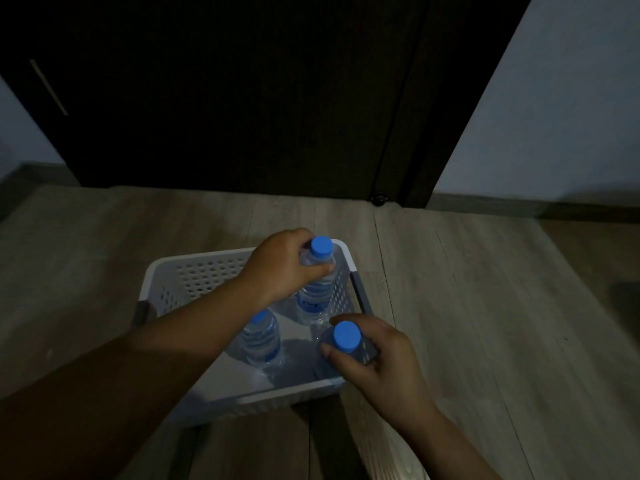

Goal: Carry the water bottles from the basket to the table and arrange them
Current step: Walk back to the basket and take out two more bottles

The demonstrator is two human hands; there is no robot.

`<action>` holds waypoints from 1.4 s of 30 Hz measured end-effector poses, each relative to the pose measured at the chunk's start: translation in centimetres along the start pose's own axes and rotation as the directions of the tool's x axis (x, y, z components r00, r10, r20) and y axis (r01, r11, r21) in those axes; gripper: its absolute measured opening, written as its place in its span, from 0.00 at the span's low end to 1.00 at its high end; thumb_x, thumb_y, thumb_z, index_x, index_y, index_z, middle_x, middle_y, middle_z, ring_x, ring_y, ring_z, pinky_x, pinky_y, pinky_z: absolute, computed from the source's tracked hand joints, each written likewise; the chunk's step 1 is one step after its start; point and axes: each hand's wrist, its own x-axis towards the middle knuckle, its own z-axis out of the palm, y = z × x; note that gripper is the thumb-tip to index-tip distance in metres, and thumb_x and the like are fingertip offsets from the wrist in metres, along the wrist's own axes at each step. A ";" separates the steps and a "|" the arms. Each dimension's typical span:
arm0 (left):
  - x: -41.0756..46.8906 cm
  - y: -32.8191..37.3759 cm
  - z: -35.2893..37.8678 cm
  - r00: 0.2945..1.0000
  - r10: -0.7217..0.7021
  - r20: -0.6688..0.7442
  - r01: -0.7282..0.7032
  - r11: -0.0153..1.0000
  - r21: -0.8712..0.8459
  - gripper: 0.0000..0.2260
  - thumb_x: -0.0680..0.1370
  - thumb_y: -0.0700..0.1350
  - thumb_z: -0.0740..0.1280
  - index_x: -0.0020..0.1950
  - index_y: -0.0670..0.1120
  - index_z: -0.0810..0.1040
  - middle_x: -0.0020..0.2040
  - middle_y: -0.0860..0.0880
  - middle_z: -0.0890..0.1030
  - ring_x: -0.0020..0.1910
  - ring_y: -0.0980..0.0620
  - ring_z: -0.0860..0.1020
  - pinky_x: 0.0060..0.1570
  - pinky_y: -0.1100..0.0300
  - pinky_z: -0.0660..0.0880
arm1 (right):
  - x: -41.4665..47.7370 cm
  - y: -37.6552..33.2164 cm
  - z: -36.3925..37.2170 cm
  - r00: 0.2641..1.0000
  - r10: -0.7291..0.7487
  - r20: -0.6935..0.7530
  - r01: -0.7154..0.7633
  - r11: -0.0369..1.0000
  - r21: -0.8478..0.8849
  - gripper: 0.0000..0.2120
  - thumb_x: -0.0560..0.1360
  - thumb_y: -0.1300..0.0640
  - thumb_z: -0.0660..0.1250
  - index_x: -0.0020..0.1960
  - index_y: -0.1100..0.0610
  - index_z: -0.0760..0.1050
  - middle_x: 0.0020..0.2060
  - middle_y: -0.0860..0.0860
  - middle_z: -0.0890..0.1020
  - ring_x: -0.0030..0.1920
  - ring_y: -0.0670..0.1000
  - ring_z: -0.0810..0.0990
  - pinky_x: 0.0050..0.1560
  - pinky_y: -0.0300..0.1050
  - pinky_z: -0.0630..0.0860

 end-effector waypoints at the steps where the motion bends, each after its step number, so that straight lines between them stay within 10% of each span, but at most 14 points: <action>1: 0.1 0.0 0.3 1.000 0.002 -0.012 -0.003 1.000 -0.016 0.18 0.71 0.52 0.73 0.57 0.47 0.76 0.52 0.52 0.79 0.50 0.56 0.76 0.46 0.65 0.73 | 0.0 0.1 0.0 1.000 0.002 -0.001 -0.002 1.000 0.001 0.10 0.71 0.52 0.72 0.51 0.45 0.78 0.48 0.38 0.81 0.51 0.41 0.79 0.49 0.31 0.74; 8: 0.4 -1.0 1.8 0.995 -0.043 -0.093 0.031 0.991 -0.130 0.15 0.73 0.50 0.72 0.57 0.47 0.79 0.51 0.51 0.81 0.50 0.54 0.78 0.52 0.54 0.76 | -0.1 0.3 0.1 0.999 -0.013 -0.031 0.015 0.998 0.056 0.10 0.70 0.55 0.74 0.50 0.47 0.80 0.46 0.39 0.82 0.50 0.43 0.80 0.46 0.32 0.75; 17: -0.2 -0.7 1.9 0.972 -0.036 -0.232 -0.018 0.974 -0.225 0.13 0.74 0.50 0.70 0.56 0.48 0.79 0.51 0.52 0.79 0.49 0.59 0.77 0.45 0.69 0.70 | 0.4 -1.0 -0.8 0.989 0.014 -0.146 0.021 0.970 0.240 0.07 0.69 0.53 0.72 0.47 0.47 0.80 0.44 0.42 0.83 0.48 0.43 0.81 0.46 0.31 0.76; 25: -2.2 2.6 -1.4 0.902 -0.057 -0.428 -0.109 0.929 -0.354 0.13 0.74 0.49 0.70 0.57 0.49 0.78 0.52 0.53 0.81 0.53 0.57 0.78 0.56 0.56 0.76 | 2.7 -5.7 -3.7 0.952 -0.031 -0.304 0.137 0.932 0.336 0.11 0.73 0.50 0.66 0.48 0.57 0.78 0.42 0.52 0.82 0.43 0.46 0.81 0.42 0.36 0.78; 42: -0.5 21.0 -25.1 0.871 -0.129 -0.473 -0.218 0.763 -0.609 0.11 0.73 0.55 0.64 0.53 0.55 0.76 0.45 0.51 0.82 0.44 0.54 0.82 0.44 0.58 0.79 | 14.2 -30.1 -15.7 0.878 -0.159 -0.451 0.254 0.954 0.157 0.16 0.74 0.46 0.62 0.42 0.60 0.74 0.34 0.53 0.77 0.33 0.46 0.76 0.33 0.33 0.72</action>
